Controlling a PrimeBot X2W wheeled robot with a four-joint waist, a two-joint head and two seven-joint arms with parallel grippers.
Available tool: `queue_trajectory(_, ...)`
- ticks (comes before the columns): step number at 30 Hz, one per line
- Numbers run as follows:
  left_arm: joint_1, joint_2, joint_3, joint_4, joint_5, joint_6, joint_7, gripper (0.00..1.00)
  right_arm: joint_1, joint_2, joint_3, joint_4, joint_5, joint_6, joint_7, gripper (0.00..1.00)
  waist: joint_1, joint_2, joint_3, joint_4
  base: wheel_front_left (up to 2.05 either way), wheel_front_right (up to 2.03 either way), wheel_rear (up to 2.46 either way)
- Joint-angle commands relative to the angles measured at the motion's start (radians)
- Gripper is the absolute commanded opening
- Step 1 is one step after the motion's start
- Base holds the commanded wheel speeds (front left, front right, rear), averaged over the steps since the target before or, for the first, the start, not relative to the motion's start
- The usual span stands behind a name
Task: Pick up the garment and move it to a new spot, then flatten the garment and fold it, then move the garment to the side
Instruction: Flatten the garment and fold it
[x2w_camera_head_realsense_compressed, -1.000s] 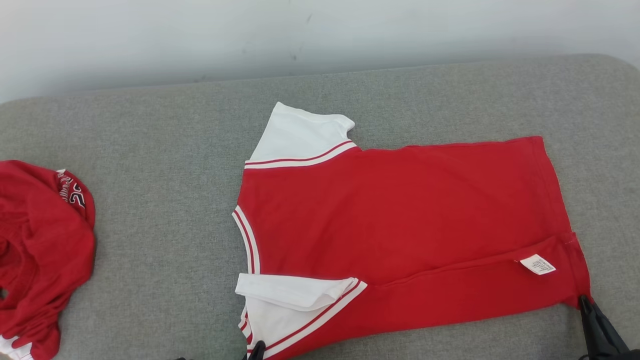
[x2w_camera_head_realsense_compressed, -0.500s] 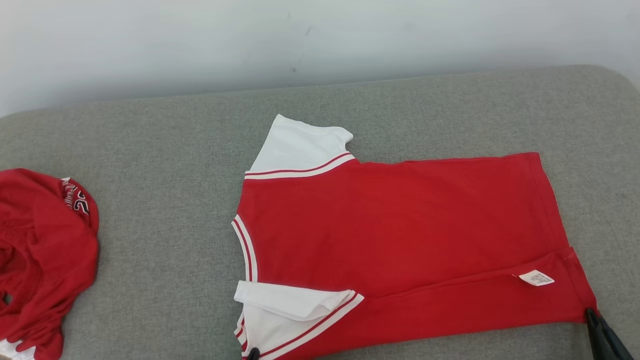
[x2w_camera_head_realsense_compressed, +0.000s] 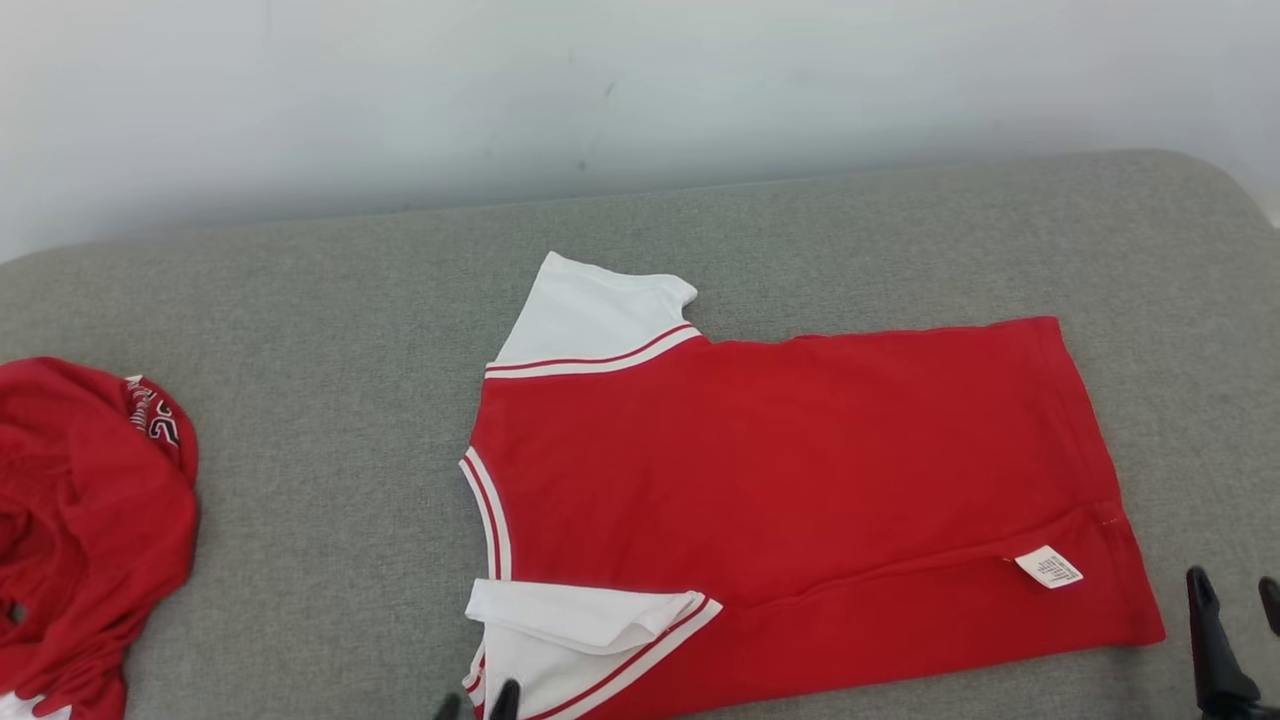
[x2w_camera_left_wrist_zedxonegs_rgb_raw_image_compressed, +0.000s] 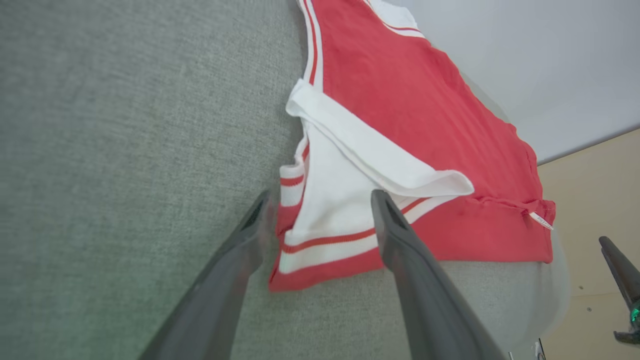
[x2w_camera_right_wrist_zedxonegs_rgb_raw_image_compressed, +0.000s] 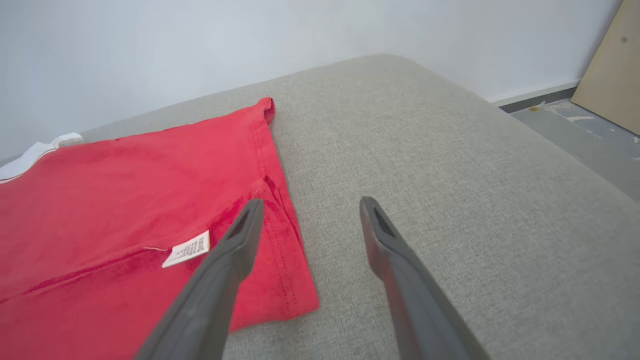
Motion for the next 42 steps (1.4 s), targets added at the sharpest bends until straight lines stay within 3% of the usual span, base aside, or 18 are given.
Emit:
queue_trajectory(1, -0.013, 0.016, 0.012, -0.017, 0.005, 0.005, 0.002, 1.00, 0.006, 0.016, -0.010, -0.029, -0.025, -0.001, 0.000, 1.00, 0.0000, 0.0000, -0.001, -0.008, 0.00, 0.00, 0.00)
queue_trajectory(8, -0.251, 0.113, 0.042, -0.065, 0.054, -0.020, 0.106, 1.00, -0.054, 0.050, 0.015, -0.087, -0.085, -0.001, 0.000, 1.00, 0.0000, 0.0000, 0.051, -0.021, 0.00, 0.00, 0.00)
queue_trajectory(15, -0.672, 0.184, 0.025, 0.101, 0.045, -0.110, 0.324, 1.00, -0.185, 0.051, 0.078, -0.098, -0.109, -0.001, 0.000, 1.00, 0.0000, 0.0000, 0.170, -0.060, 0.00, 0.00, 0.00)
queue_trajectory(20, -0.928, 0.186, -0.007, 0.290, 0.037, -0.186, 0.436, 1.00, -0.273, 0.048, 0.112, -0.104, -0.112, -0.001, 0.000, 1.00, 0.0000, 0.0000, 0.249, -0.094, 0.00, 0.00, 0.00)
queue_trajectory(21, -0.928, 0.186, -0.007, 0.290, 0.037, -0.186, 0.436, 1.00, -0.273, 0.048, 0.112, -0.104, -0.112, -0.001, 0.000, 1.00, 0.0000, 0.0000, 0.249, -0.094, 0.00, 0.00, 0.00)
queue_trajectory(24, -1.042, 0.189, -0.043, 0.398, 0.039, -0.252, 0.485, 1.00, -0.309, 0.049, 0.122, -0.108, -0.114, -0.001, 0.000, 1.00, 0.0000, 0.0000, 0.288, -0.111, 0.00, 0.00, 0.00)
queue_trajectory(27, -1.139, 0.202, -0.084, 0.495, 0.068, -0.285, 0.508, 1.00, -0.334, 0.052, 0.129, -0.111, -0.115, -0.001, 0.000, 1.00, 0.0000, 0.0000, 0.323, -0.131, 0.00, 0.00, 0.00)
queue_trajectory(42, -1.413, 0.150, -0.178, 0.874, 0.126, -0.313, 0.476, 1.00, -0.420, 0.082, 0.172, -0.104, -0.121, -0.001, 0.000, 1.00, 0.0000, 0.0000, 0.433, -0.209, 0.00, 0.00, 0.00)
